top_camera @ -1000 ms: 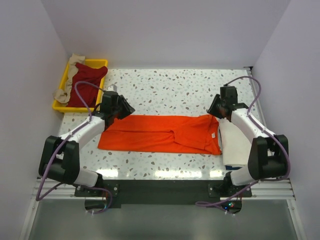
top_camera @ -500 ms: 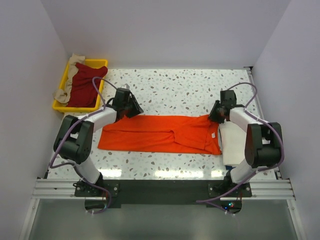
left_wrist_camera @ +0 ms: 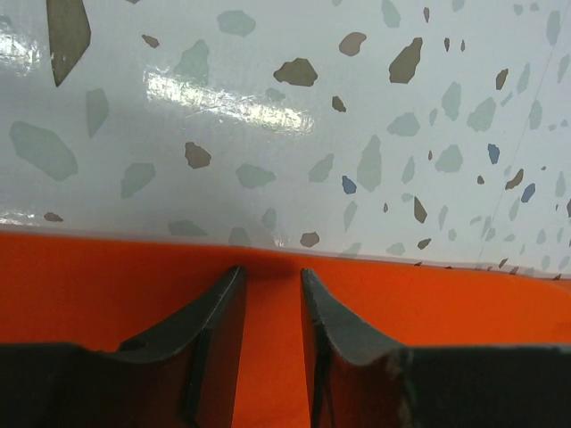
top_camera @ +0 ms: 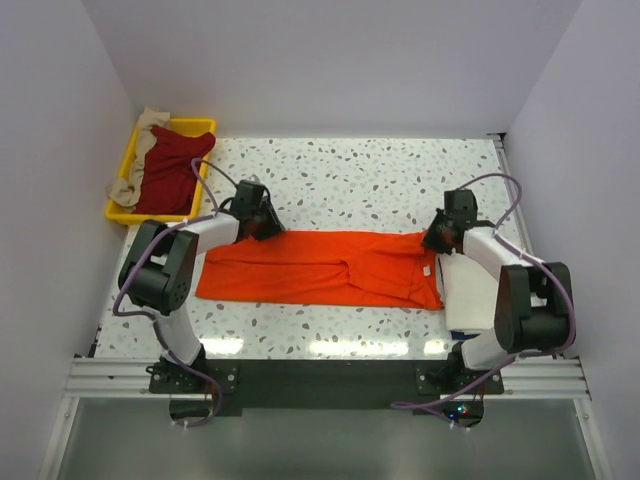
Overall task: Fold and stack the t-shirts
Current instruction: Fold the tshirt
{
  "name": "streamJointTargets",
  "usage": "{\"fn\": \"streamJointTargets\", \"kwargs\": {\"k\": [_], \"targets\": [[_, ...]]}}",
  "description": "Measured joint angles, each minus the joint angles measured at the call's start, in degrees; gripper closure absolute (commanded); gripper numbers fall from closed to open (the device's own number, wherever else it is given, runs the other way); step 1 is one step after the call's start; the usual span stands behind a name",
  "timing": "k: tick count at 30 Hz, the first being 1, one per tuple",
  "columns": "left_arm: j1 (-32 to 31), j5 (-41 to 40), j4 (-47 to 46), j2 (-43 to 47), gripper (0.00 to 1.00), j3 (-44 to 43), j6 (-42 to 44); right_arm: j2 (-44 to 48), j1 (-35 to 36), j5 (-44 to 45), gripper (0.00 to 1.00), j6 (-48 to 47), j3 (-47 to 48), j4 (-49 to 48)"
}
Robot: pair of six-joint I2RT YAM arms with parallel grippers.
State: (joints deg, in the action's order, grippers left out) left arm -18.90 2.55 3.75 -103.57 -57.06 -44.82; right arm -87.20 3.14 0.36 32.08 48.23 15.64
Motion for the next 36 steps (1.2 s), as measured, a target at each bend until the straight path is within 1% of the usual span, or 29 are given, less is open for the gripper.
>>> {"fn": "streamJointTargets", "kwargs": {"k": [4, 6, 13, 14, 17, 19, 20, 22, 23, 24, 26, 30, 36], "targets": [[0.00, -0.46, 0.00, -0.15, 0.65, -0.11, -0.72, 4.24, -0.15, 2.84, 1.00, -0.20, -0.63, 0.79], [0.00, -0.55, 0.00, -0.17, 0.65, -0.11, -1.09, 4.90, -0.17, 3.87, 1.00, -0.26, -0.66, 0.92], [0.00, -0.72, 0.02, -0.20, 0.65, -0.11, -1.70, 1.44, -0.17, 4.90, 1.00, -0.37, -0.85, 0.98], [0.00, -0.72, 0.02, -0.20, 0.65, -0.13, -1.70, 0.79, -0.17, 4.90, 0.99, -0.35, -1.01, 0.94], [0.00, -0.79, 0.24, -0.20, 0.65, -0.28, -1.68, -1.11, -0.17, 4.83, 0.93, -0.35, -1.33, 0.68], [0.00, -0.81, 0.44, -0.20, 0.65, -0.39, -1.66, -2.47, -0.17, 4.61, 0.85, -0.33, -1.33, 0.46], [0.00, -0.79, 0.63, -0.20, 0.65, -0.48, -1.66, -2.84, -0.17, 4.52, 0.78, -0.31, -1.31, 0.39], [0.00, -0.76, 0.96, -0.17, 0.65, -0.76, -1.60, -2.84, -0.17, 4.44, 0.69, -0.33, -1.11, 0.26], [0.00, -0.74, 1.25, -0.15, 0.64, -0.98, -1.53, -2.84, -0.20, 4.20, 0.60, -0.52, -0.98, 0.28], [0.00, -0.68, 1.55, -0.13, 0.64, -1.27, -1.46, -2.73, -0.20, 4.15, 0.55, -0.52, -0.74, 0.63], [0.00, -0.48, 1.79, 0.31, 0.64, -1.75, -1.33, -2.23, -0.22, 3.80, 0.48, -1.03, -0.07, 1.70], [0.00, -0.17, 2.29, 2.95, 0.62, -2.78, -0.94, 1.99, -0.22, 3.23, 0.48, -1.60, 1.68, 5.16], [0.00, -0.24, 3.43, 10.29, 0.62, -3.37, -0.35, 13.97, -0.04, 2.16, 0.48, -1.53, 3.74, 7.63]]}}
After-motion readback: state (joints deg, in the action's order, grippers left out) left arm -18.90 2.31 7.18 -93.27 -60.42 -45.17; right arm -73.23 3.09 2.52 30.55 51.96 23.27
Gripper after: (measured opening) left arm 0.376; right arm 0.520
